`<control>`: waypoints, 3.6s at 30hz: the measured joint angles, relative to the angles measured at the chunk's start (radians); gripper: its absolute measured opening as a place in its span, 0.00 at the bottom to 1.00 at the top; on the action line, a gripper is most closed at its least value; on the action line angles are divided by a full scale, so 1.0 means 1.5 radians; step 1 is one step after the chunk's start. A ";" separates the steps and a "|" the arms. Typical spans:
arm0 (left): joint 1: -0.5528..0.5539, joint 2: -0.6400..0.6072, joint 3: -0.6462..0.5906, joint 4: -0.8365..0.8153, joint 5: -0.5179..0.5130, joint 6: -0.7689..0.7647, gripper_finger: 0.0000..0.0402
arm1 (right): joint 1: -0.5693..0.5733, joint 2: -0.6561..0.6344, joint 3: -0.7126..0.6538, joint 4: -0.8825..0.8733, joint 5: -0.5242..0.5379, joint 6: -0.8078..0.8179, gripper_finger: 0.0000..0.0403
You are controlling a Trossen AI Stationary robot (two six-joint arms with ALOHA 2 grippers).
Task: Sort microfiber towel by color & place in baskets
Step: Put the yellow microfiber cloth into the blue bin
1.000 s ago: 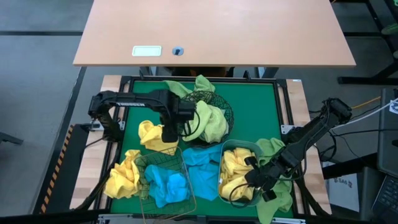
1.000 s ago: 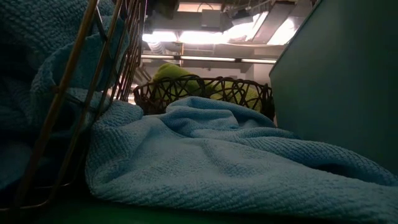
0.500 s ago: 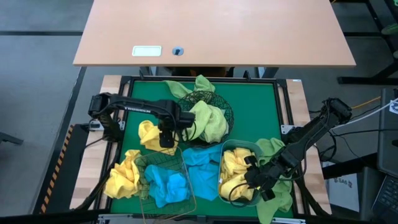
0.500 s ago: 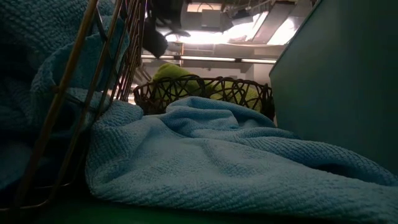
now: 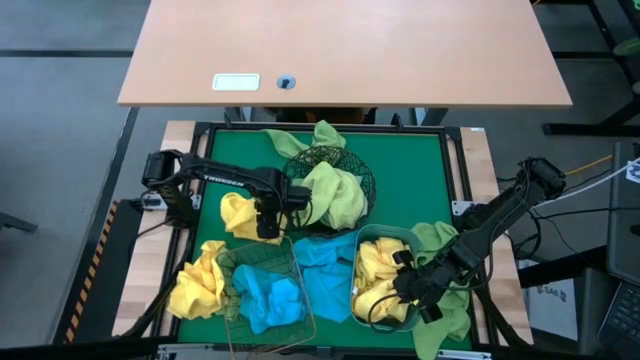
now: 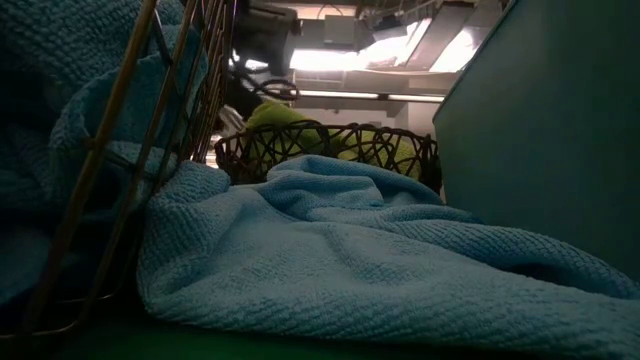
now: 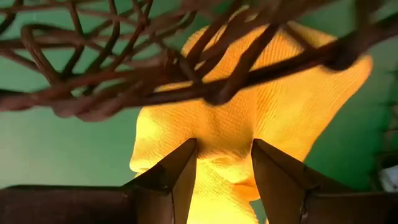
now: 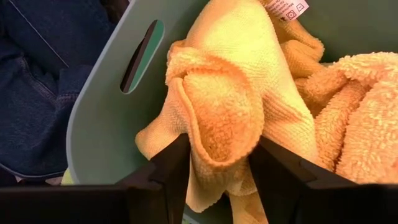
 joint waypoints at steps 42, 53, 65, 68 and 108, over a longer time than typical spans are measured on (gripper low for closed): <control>-0.003 -0.084 0.375 -0.169 -0.049 0.017 0.00 | 0.000 -0.001 0.180 -0.132 -0.002 -0.011 0.40; -0.014 -0.084 0.520 -0.012 -0.039 0.017 0.00 | 0.000 -0.001 0.264 -0.260 0.102 -0.011 0.40; -0.069 -0.079 0.524 0.299 -0.001 0.051 0.00 | 0.000 -0.001 0.362 -0.400 0.175 -0.011 0.40; -0.088 -0.080 0.524 0.363 -0.001 0.072 0.00 | 0.000 -0.001 0.381 -0.430 0.191 -0.011 0.40; -0.164 0.268 0.522 0.542 0.029 0.134 0.00 | 0.000 -0.020 0.593 -0.651 0.327 -0.011 0.40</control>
